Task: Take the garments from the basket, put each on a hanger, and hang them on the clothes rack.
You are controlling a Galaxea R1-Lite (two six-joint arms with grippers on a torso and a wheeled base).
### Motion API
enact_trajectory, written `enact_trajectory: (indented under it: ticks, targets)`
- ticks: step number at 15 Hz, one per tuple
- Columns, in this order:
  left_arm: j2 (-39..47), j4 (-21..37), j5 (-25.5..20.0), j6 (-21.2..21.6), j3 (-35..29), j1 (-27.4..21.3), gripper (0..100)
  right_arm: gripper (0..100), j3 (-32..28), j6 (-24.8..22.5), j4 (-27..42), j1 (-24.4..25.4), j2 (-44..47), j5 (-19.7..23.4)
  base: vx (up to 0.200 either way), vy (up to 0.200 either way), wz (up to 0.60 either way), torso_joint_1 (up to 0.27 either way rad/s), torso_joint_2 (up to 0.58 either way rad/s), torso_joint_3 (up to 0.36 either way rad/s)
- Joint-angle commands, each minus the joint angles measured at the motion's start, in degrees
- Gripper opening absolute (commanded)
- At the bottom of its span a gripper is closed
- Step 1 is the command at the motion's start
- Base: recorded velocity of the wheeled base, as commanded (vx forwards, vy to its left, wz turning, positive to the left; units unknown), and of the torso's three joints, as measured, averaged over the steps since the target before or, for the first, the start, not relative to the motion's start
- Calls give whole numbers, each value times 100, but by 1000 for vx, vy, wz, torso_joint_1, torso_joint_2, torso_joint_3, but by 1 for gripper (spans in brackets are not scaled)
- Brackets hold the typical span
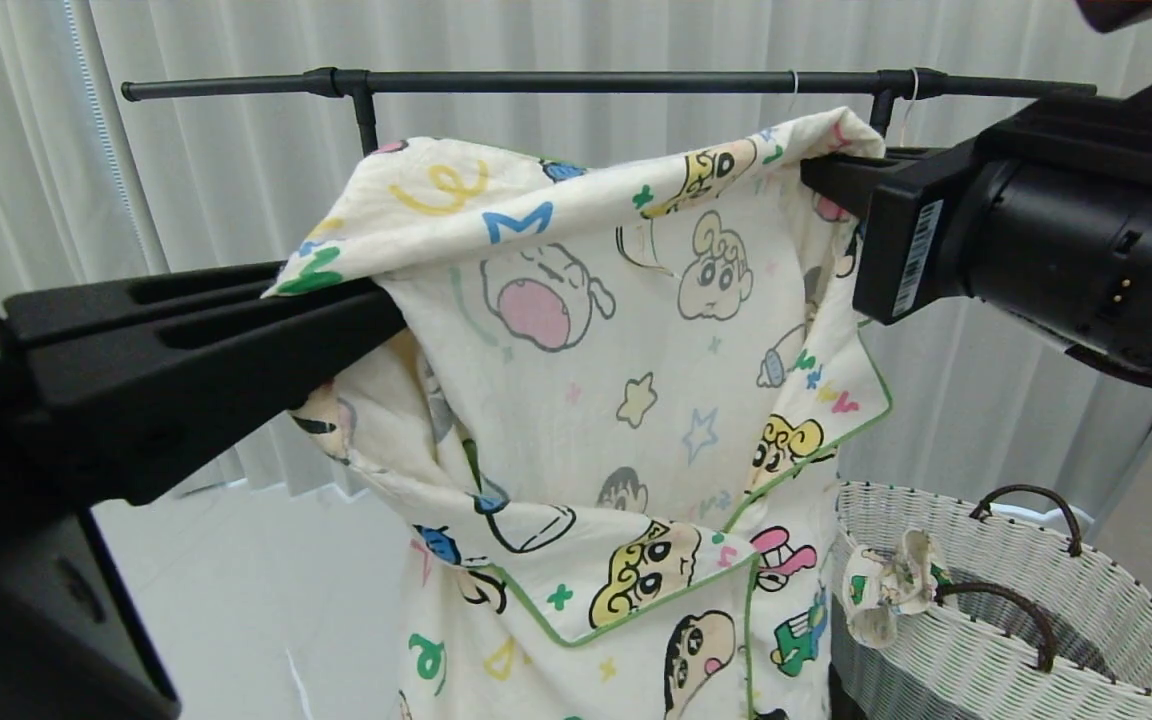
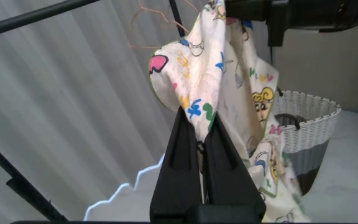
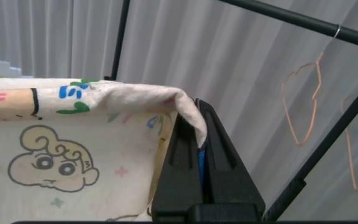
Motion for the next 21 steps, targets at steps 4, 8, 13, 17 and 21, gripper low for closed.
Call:
enact_trajectory:
  ticks: [4, 8, 13, 17, 21]
  targets:
    - [18, 8, 72, 8, 130, 510, 0, 0, 18, -162, -3, -88, -22, -12, 0, 0, 0, 0, 0, 0]
    - [211, -28, -139, -9, 42, 1442, 0, 0, 44, -355, 128, -466, -514, 15, 0, 0, 0, 0, 0, 0]
    - [950, -116, -429, 158, -810, 1662, 0, 0, 53, -355, 902, -457, -1103, 24, 0, 0, 0, 0, 0, 0]
    - [1609, -669, -429, 175, -907, 1811, 0, 0, 255, -346, 1183, -449, -1270, 32, 0, 0, 0, 0, 0, 0]
    - [1618, -669, -552, 149, -705, 1811, 0, 0, 791, -346, 1174, -413, -1419, 24, 0, 0, 0, 0, 0, 0]
